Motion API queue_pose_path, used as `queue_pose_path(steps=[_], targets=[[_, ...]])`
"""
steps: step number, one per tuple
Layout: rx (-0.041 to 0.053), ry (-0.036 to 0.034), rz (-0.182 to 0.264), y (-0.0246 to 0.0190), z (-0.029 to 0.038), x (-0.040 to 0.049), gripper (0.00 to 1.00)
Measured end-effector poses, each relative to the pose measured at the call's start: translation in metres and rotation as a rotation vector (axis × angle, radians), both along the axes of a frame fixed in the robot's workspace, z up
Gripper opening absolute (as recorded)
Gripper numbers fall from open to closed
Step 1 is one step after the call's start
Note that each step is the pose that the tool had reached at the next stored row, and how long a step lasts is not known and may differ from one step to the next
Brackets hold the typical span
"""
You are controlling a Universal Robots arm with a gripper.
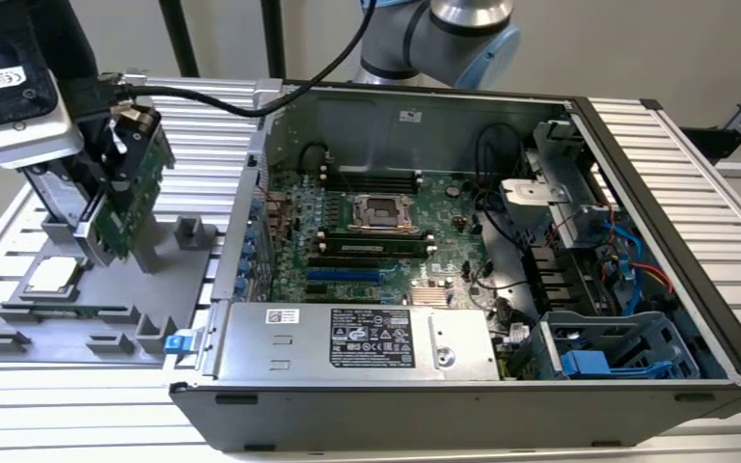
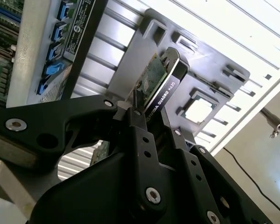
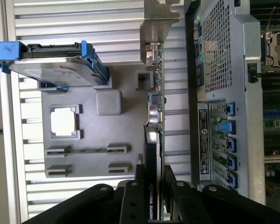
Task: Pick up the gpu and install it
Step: 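Pick up the gpu and move the gpu toward the slot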
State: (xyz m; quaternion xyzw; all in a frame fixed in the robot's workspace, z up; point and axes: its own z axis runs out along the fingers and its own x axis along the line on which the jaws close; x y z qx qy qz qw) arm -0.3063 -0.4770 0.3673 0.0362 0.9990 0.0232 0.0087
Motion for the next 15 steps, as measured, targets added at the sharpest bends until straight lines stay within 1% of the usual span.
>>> queue_pose_path(steps=[15], targets=[[0.0004,-0.0001,0.0,0.0,0.0189,0.0,0.0]])
